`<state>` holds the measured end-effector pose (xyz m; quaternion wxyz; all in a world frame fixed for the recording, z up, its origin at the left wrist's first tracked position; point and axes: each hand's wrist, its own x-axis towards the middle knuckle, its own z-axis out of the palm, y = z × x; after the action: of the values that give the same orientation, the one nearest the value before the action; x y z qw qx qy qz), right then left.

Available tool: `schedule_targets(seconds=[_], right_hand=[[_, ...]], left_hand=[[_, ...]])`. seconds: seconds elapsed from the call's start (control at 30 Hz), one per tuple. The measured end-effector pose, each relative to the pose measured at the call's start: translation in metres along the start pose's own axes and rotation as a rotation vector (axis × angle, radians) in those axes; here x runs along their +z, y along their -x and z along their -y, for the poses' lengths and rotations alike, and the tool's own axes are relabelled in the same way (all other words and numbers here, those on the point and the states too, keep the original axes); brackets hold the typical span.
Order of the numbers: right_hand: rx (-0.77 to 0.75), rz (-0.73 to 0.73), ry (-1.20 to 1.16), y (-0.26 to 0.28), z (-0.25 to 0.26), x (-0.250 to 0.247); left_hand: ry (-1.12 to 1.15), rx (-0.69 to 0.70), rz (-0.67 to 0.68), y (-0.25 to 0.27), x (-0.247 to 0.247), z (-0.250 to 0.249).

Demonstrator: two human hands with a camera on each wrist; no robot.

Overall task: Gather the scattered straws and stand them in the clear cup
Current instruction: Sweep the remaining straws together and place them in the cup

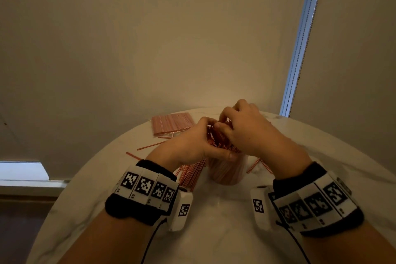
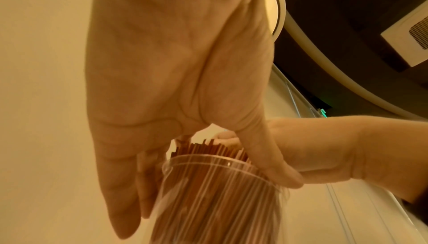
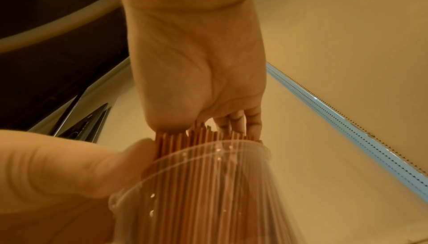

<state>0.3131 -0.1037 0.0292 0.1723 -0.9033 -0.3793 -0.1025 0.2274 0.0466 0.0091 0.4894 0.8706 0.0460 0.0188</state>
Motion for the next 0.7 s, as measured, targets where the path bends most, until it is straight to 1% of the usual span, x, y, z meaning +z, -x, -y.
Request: schedule_targets(seconds=[0.1,0.17,0.27,0.33,0.43,0.47,0.5,0.6,0.63,0.7], right_hand=[[-0.072,0.099,0.052,0.001,0.000,-0.004],[-0.103,0.109,0.064,0.001,0.001,-0.010],[-0.053,0.104,0.046,0.003,0.005,-0.015],[0.016,0.053,0.015,0.003,0.006,-0.017],[0.099,-0.100,-0.237,0.004,0.004,-0.026],[0.105,-0.126,-0.262,0.005,0.004,-0.029],[0.100,-0.102,-0.243,0.005,0.004,-0.031],[0.074,0.116,-0.152,0.007,0.006,-0.028],[0.075,0.146,-0.155,0.007,0.006,-0.028],[0.079,0.129,-0.222,0.009,0.002,-0.032]], left_hand=[[-0.011,-0.030,-0.006,-0.002,-0.001,0.001],[-0.010,-0.057,-0.006,-0.003,-0.001,0.002],[-0.024,-0.083,-0.012,-0.002,-0.001,0.003],[-0.033,-0.090,-0.008,-0.001,-0.002,0.001],[-0.033,-0.096,-0.001,-0.001,-0.002,-0.001],[-0.032,-0.094,0.000,-0.001,-0.001,-0.001],[-0.035,-0.093,0.002,-0.001,-0.002,-0.001],[-0.058,-0.119,0.065,0.003,-0.010,0.000],[-0.076,-0.138,0.097,0.006,-0.016,0.001],[-0.133,-0.179,0.112,0.012,-0.031,0.001]])
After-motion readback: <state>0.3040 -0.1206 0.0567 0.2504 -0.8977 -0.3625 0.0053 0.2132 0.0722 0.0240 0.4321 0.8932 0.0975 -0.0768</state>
